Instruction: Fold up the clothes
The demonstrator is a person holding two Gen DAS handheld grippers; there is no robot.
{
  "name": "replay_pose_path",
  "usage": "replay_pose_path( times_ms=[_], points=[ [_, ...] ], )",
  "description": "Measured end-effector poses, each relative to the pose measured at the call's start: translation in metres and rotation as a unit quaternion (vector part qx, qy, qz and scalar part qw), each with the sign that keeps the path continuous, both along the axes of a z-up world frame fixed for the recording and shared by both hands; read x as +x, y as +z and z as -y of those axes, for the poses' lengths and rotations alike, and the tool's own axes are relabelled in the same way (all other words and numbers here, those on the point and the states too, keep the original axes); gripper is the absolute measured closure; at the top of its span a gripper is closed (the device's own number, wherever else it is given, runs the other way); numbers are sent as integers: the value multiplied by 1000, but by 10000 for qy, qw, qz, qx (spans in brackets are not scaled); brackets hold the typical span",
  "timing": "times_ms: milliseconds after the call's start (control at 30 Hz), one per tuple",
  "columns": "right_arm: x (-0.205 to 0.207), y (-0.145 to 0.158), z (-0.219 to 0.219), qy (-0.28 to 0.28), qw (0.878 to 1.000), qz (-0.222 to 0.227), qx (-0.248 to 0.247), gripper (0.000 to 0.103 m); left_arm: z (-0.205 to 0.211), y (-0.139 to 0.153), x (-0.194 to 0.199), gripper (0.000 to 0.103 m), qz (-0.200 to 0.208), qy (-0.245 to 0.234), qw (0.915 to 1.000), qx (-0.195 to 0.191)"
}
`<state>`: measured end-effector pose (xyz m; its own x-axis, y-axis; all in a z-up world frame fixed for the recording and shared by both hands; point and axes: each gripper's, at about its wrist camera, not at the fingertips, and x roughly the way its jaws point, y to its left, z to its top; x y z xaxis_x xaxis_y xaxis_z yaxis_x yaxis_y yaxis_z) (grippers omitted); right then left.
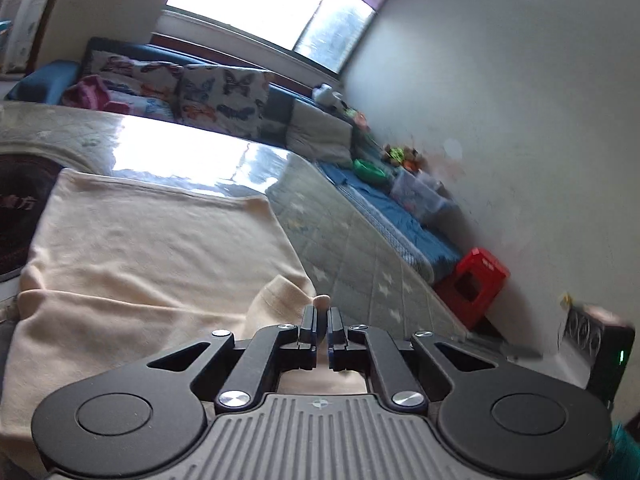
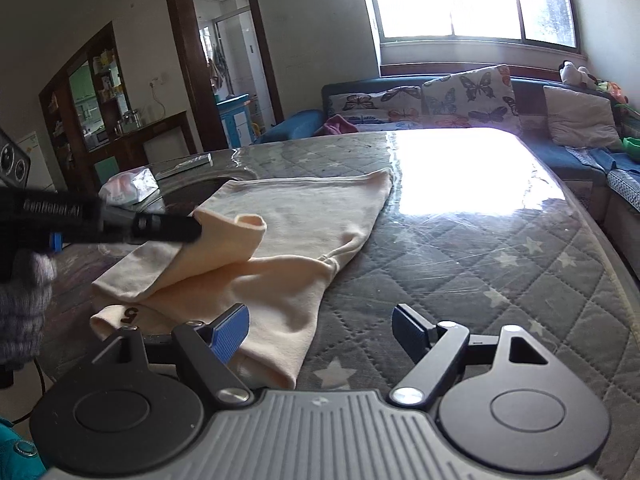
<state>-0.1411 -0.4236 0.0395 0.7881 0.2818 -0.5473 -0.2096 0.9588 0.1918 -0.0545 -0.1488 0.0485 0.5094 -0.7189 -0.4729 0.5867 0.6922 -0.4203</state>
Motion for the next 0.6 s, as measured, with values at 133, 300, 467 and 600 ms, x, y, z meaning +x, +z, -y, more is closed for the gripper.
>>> replay_pose_path(
  times_ms=[133, 300, 467, 600],
  points=[
    [4, 3, 1, -24, 10000, -39, 24, 25, 3, -11, 0, 94, -120, -136, 9996, 217],
    [16, 11, -10, 253, 9996, -85, -33, 37, -15, -8, -5, 88, 97, -124, 9994, 306],
    [30, 15, -34, 733, 9970, -166, -208, 50, -47, -3, -7, 71, 489, 218, 9967, 608],
    [44, 7, -51, 942, 9946, -365, -233, 63, -81, -6, -2, 71, 442, 715, 9938, 729]
  ],
)
